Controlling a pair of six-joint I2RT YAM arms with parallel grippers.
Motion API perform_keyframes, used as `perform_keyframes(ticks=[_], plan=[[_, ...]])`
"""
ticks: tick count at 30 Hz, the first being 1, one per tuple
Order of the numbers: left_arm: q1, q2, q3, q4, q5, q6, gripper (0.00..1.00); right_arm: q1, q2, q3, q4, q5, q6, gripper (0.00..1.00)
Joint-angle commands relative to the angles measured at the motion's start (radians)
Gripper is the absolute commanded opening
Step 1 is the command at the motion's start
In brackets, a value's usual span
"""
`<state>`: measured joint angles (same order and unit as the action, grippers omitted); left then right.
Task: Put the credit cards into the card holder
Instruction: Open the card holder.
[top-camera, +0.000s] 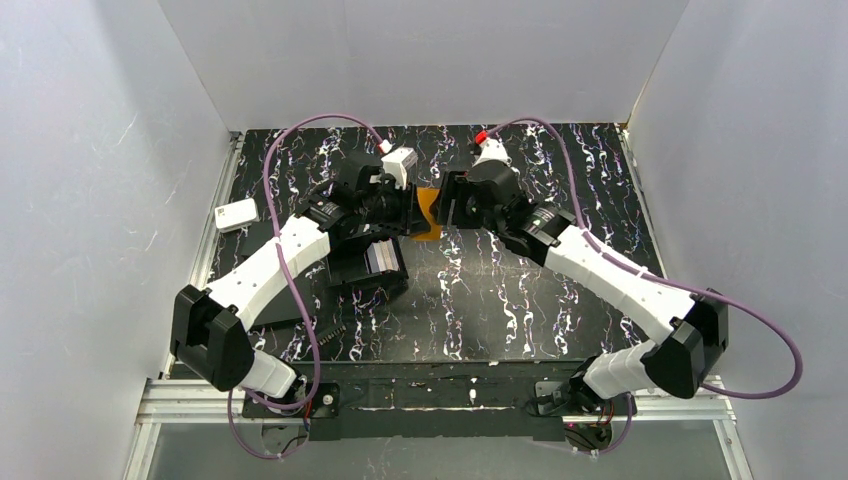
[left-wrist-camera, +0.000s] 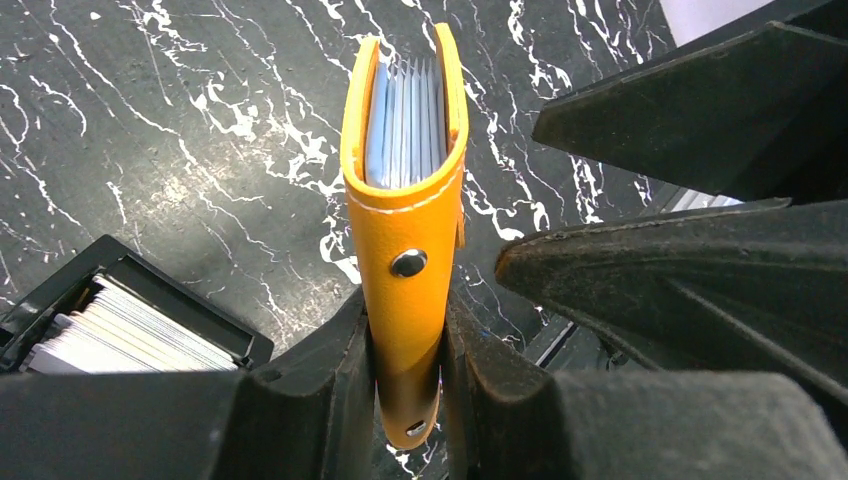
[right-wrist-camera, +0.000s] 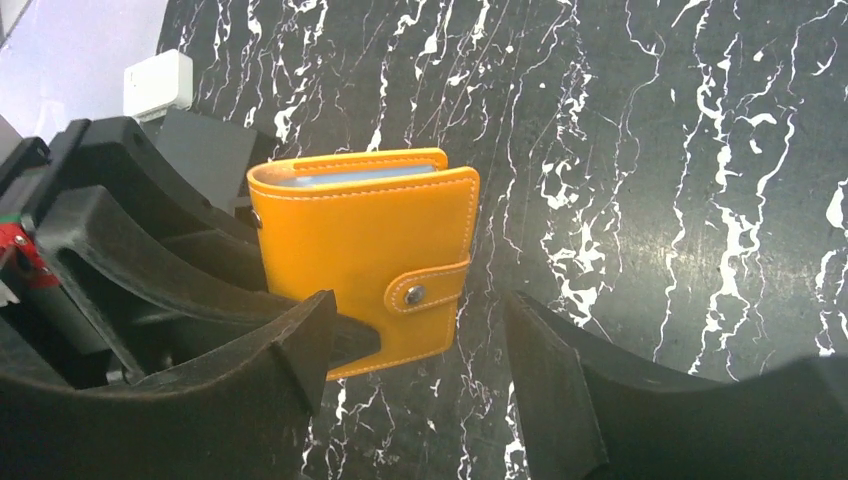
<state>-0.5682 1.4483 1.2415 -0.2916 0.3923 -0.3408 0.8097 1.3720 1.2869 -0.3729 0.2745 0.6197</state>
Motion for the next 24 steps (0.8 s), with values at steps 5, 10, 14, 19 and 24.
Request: perform_keyframes(ticks=[5, 10, 14, 19, 24], plan=[[-0.01, -0.033, 0.04, -0.011, -0.037, 0.036, 0.0, 0.069, 0.085, 0.07, 0.001, 0.141, -0.011, 0.64], [-0.01, -0.041, 0.038, -0.009, -0.041, 0.035, 0.0, 0.078, 0.101, 0.044, -0.002, 0.166, 0.01, 0.56], [-0.01, -0.048, 0.038, -0.007, -0.04, 0.033, 0.0, 0.079, 0.082, 0.007, 0.0, 0.26, 0.017, 0.5], [-0.011, -0.049, 0.038, -0.004, -0.036, 0.031, 0.0, 0.079, 0.093, -0.004, 0.003, 0.303, 0.009, 0.33], [-0.012, -0.056, 0.034, -0.004, -0.047, 0.035, 0.0, 0.079, 0.092, -0.015, -0.021, 0.367, -0.02, 0.06]])
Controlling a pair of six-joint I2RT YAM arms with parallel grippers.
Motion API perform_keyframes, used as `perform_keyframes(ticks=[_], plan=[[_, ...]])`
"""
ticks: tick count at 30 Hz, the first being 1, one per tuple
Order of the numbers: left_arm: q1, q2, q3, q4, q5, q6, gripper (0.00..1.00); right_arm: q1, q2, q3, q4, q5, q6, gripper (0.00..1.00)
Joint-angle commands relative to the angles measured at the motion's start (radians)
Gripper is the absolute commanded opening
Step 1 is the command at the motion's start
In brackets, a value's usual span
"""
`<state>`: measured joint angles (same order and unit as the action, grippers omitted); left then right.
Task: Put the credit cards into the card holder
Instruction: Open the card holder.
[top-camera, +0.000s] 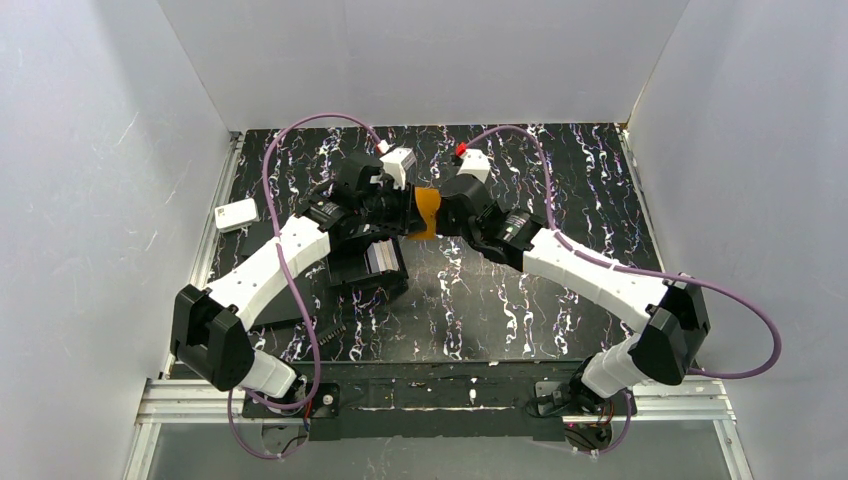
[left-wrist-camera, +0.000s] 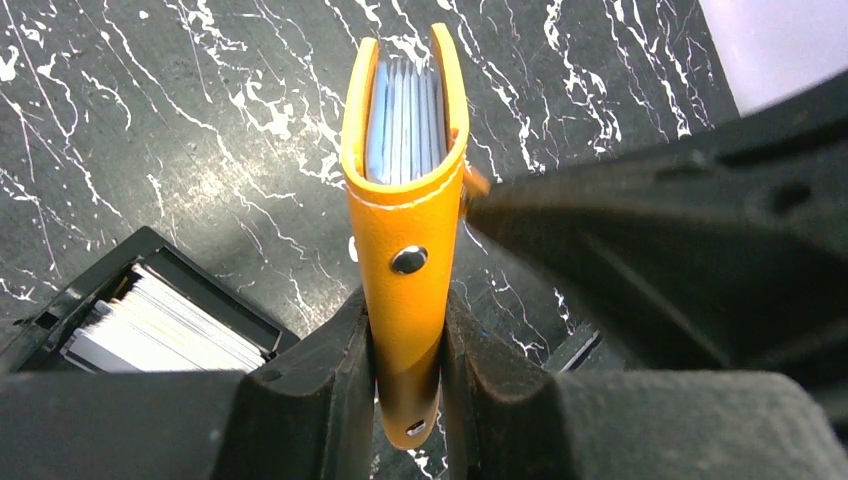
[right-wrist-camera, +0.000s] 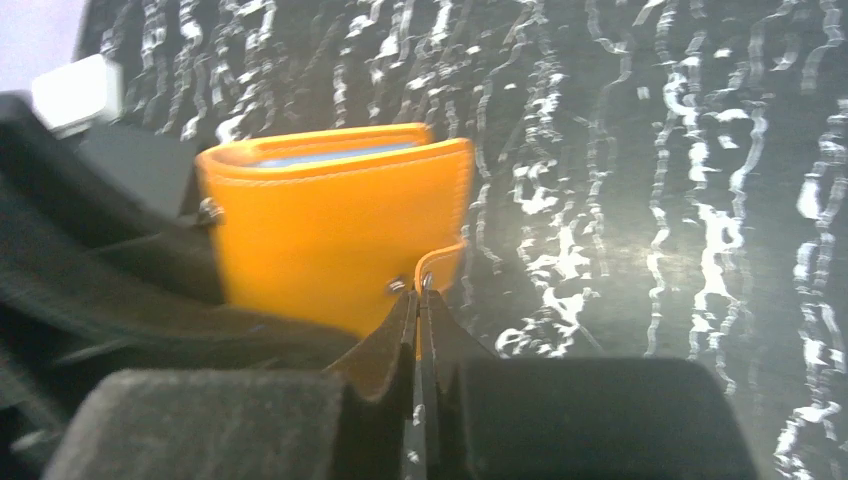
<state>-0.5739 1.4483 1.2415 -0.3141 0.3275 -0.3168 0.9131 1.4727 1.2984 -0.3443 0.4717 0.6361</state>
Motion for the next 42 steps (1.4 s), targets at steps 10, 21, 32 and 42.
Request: perform_keyframes(ticks=[10, 21, 32, 42], plan=[[-0.005, -0.042, 0.037, 0.044, 0.13, -0.006, 0.0, -0.315, -0.181, -0.341, 0.311, -0.515, -0.204, 0.01], [-0.004, -0.025, 0.032, 0.181, 0.504, -0.039, 0.0, -0.479, -0.245, -0.383, 0.38, -1.054, -0.314, 0.2], [-0.005, -0.046, 0.041, 0.156, 0.605, 0.03, 0.0, -0.49, -0.315, -0.419, 0.389, -1.173, -0.355, 0.4], [0.004, -0.085, 0.059, 0.073, 0.663, 0.141, 0.0, -0.496, -0.448, -0.468, 0.296, -1.079, -0.363, 0.55]])
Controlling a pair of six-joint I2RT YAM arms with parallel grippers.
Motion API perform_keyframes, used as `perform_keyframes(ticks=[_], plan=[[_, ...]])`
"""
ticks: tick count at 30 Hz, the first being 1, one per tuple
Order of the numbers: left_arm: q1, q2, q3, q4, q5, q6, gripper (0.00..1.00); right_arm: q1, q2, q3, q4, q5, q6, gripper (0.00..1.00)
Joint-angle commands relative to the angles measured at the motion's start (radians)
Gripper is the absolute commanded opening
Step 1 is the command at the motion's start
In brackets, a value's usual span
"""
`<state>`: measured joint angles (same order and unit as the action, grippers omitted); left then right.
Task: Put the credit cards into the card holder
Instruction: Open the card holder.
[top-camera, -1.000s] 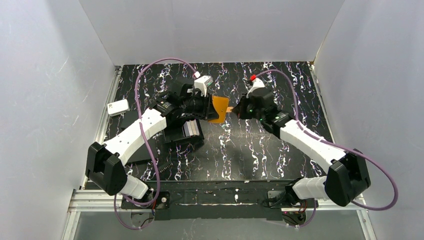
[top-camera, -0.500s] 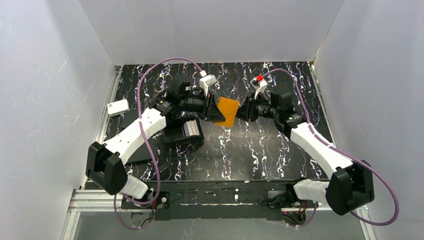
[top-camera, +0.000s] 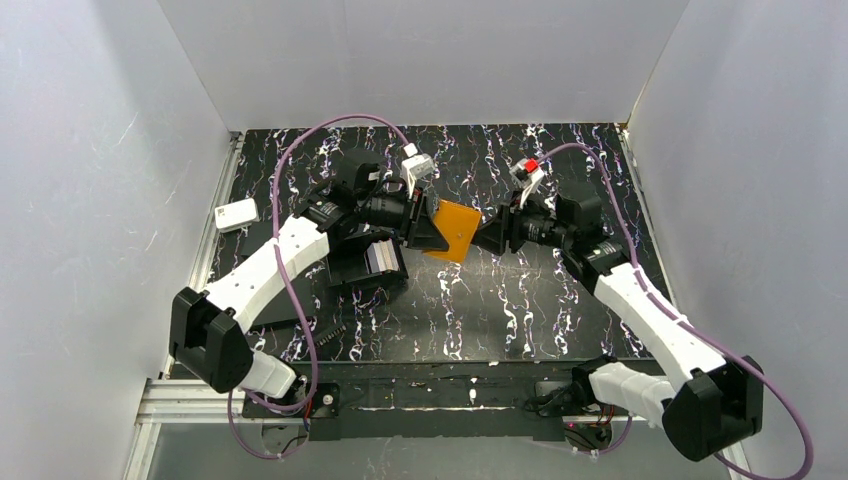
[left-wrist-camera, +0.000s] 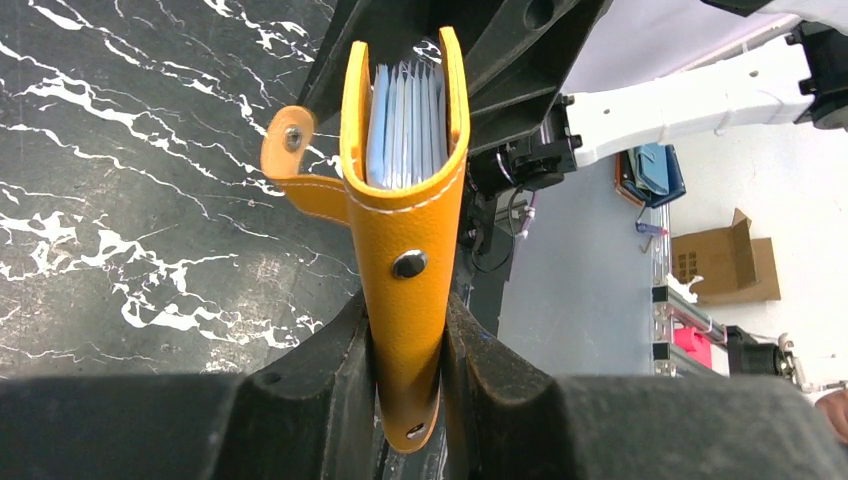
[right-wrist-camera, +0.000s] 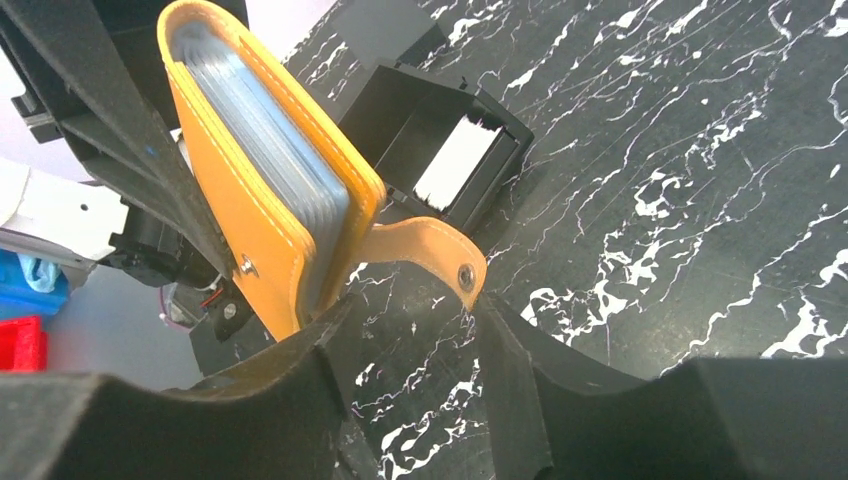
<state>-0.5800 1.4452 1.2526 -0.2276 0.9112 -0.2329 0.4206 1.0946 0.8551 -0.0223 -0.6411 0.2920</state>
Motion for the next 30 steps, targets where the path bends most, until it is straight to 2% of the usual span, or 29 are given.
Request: perform_keyframes(ticks=[1, 4, 11, 18, 23, 24, 25, 28, 30], plan=[[0.014, -0.084, 0.048, -0.013, 0.087, 0.057, 0.0, -0.003, -0.086, -0.037, -0.023, 0.032, -0.017, 0.56], [0.021, -0.081, 0.045, 0.007, 0.124, 0.041, 0.0, -0.003, -0.113, -0.054, -0.021, 0.009, -0.018, 0.63], [0.021, -0.072, 0.038, 0.031, 0.168, 0.028, 0.0, -0.003, -0.11, -0.046, -0.008, -0.016, -0.007, 0.64], [0.022, -0.064, 0.026, 0.07, 0.215, -0.001, 0.0, -0.003, -0.11, -0.045, 0.078, -0.053, 0.036, 0.6], [0.022, -0.052, 0.027, 0.076, 0.225, -0.011, 0.0, -0.003, -0.109, -0.032, 0.099, -0.049, 0.049, 0.52], [0.022, -0.05, 0.027, 0.076, 0.223, -0.011, 0.0, -0.003, -0.111, -0.031, 0.102, -0.05, 0.055, 0.48], [0.022, -0.046, 0.028, 0.076, 0.22, -0.012, 0.0, -0.003, -0.114, -0.031, 0.101, -0.049, 0.061, 0.4], [0.019, -0.022, 0.032, 0.069, 0.186, -0.028, 0.0, -0.003, -0.131, -0.022, 0.038, -0.009, 0.053, 0.01], [0.011, 0.015, 0.051, 0.032, 0.129, -0.034, 0.2, -0.003, -0.16, -0.023, -0.04, 0.055, 0.052, 0.01]])
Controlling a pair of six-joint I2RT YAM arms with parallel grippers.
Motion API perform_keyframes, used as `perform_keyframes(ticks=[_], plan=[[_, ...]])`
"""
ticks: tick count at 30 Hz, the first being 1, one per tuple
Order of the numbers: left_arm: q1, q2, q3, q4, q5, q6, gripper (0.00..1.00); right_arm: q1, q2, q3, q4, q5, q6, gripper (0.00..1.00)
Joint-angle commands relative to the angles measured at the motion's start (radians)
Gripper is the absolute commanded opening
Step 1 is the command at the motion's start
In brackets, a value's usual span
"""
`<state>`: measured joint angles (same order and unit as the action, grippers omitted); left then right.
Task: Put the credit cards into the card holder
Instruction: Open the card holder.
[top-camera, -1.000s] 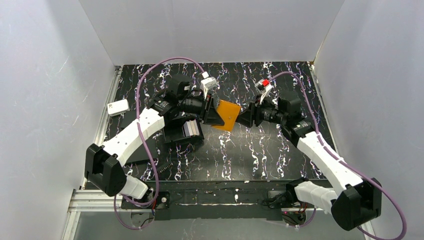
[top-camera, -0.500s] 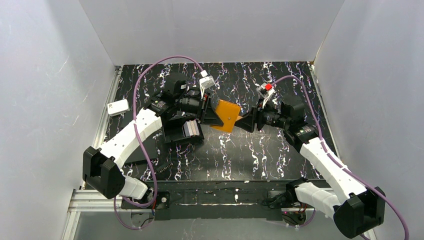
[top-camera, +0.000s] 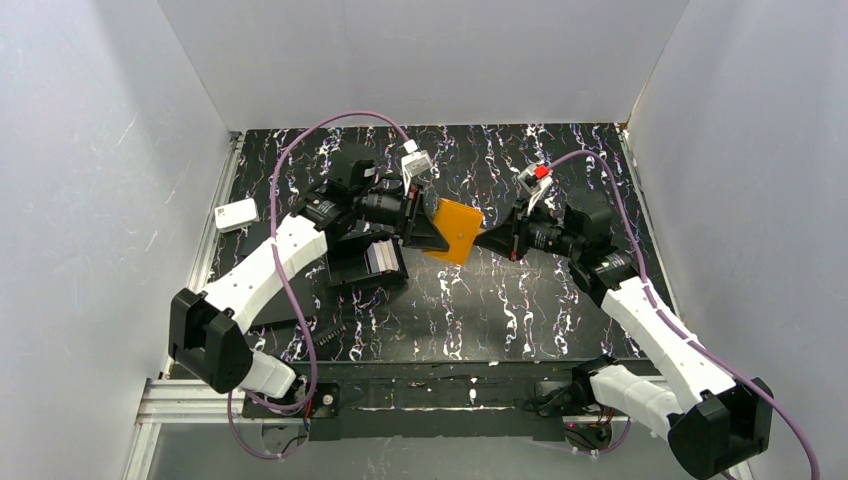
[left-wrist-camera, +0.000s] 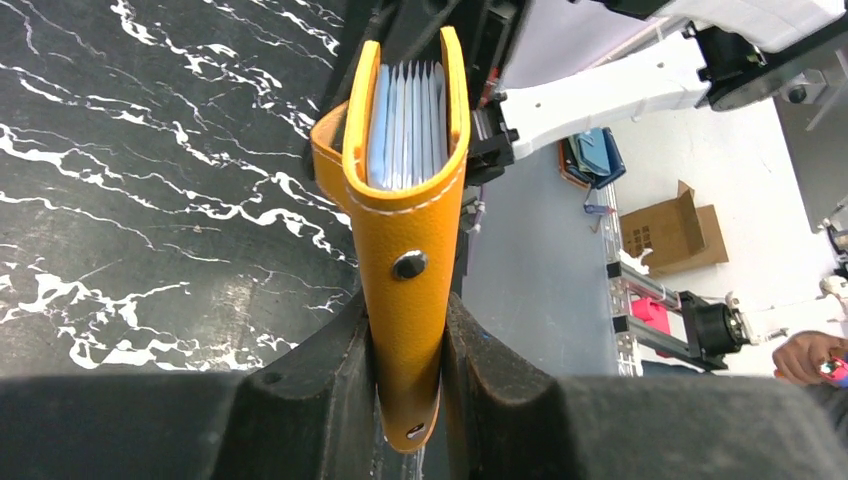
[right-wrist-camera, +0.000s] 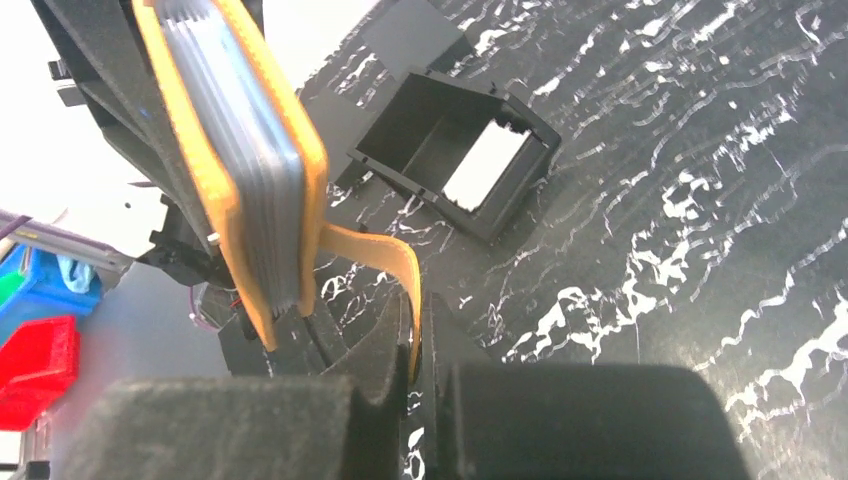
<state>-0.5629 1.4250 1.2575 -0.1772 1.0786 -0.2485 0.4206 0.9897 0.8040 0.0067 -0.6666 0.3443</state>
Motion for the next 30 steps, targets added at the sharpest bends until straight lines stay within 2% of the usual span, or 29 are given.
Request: perform_keyframes(ticks=[1, 2, 3, 5, 10, 18, 24, 27, 30], plan=[[-0.012, 0.063, 0.057, -0.041, -0.079, -0.024, 0.37, -0.003, -0.067, 0.027, -0.098, 0.104, 0.006, 0.01], [-0.019, 0.096, 0.068, -0.062, -0.109, -0.033, 0.54, -0.003, -0.076, 0.033, -0.151, 0.144, 0.008, 0.01], [-0.03, 0.132, 0.082, -0.078, -0.123, -0.045, 0.63, -0.004, -0.08, 0.044, -0.21, 0.186, 0.01, 0.01], [-0.047, 0.213, 0.115, -0.122, -0.14, -0.069, 0.67, -0.003, -0.09, 0.042, -0.288, 0.229, 0.032, 0.01], [-0.086, 0.319, 0.099, -0.089, -0.179, -0.174, 0.71, -0.002, -0.112, -0.046, -0.302, 0.228, 0.121, 0.01], [-0.103, 0.349, 0.166, -0.267, -0.325, -0.088, 0.76, -0.002, 0.048, 0.007, -0.503, 0.28, 0.081, 0.01], [-0.102, 0.262, 0.194, -0.352, -0.426, 0.0, 0.83, 0.009, 0.059, 0.015, -0.504, 0.262, 0.12, 0.01], [-0.102, 0.164, 0.114, -0.304, -0.453, -0.051, 0.89, 0.056, 0.085, 0.021, -0.498, 0.24, 0.132, 0.01], [-0.102, 0.069, -0.004, -0.243, -0.45, -0.133, 0.9, 0.121, 0.114, 0.019, -0.453, 0.265, 0.174, 0.01]])
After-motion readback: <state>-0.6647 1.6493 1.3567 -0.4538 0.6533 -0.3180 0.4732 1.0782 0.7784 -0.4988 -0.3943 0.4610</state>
